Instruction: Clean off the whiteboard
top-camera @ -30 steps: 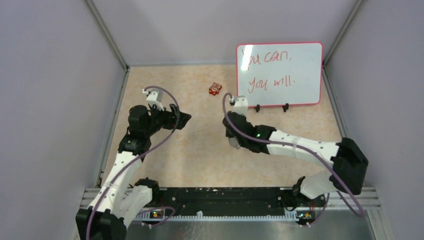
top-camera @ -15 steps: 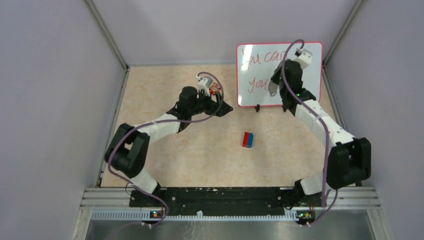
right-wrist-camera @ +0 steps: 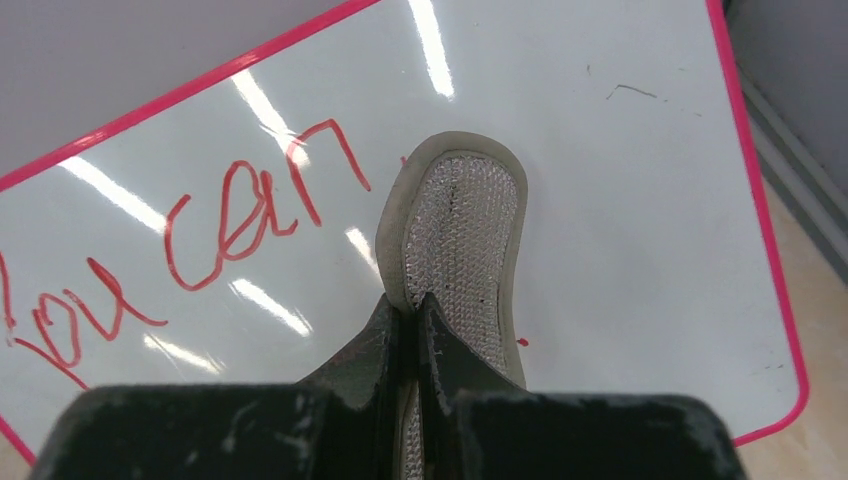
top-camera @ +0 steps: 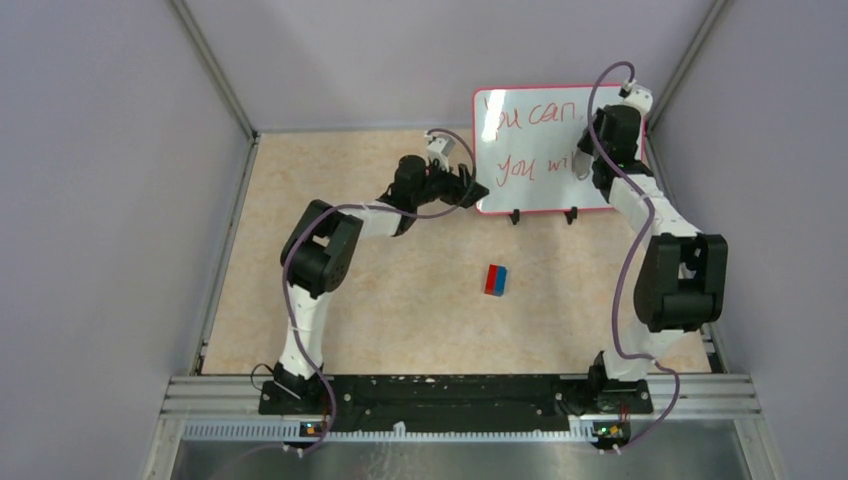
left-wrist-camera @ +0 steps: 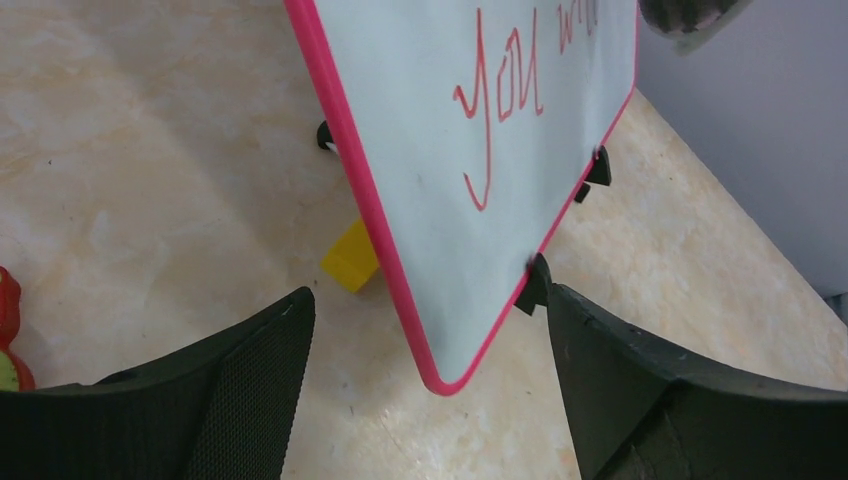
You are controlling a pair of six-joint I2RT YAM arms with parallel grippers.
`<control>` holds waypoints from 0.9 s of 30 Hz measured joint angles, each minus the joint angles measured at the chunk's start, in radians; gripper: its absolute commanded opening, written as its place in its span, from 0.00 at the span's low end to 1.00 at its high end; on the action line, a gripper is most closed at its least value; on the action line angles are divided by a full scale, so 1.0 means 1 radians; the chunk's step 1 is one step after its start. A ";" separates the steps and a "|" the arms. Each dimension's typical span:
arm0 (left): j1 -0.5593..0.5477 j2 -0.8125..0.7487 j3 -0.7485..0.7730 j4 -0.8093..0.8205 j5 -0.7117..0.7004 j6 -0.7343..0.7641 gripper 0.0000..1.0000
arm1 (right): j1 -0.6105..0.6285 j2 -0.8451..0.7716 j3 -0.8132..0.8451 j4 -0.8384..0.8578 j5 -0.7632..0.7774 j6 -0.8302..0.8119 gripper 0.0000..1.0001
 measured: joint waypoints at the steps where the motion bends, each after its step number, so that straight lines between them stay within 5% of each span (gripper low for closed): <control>1: 0.000 0.026 0.015 0.016 -0.001 0.000 0.86 | -0.006 0.000 -0.002 0.003 -0.004 -0.014 0.00; 7: 0.000 0.132 0.029 0.142 -0.018 -0.052 0.68 | -0.053 0.009 0.011 -0.012 0.037 -0.117 0.00; 17: 0.000 0.188 0.036 0.329 0.059 -0.161 0.61 | -0.084 0.109 0.032 -0.049 0.049 -0.150 0.00; 27: 0.000 0.255 0.093 0.386 0.112 -0.206 0.37 | -0.084 0.113 0.032 -0.042 0.038 -0.154 0.00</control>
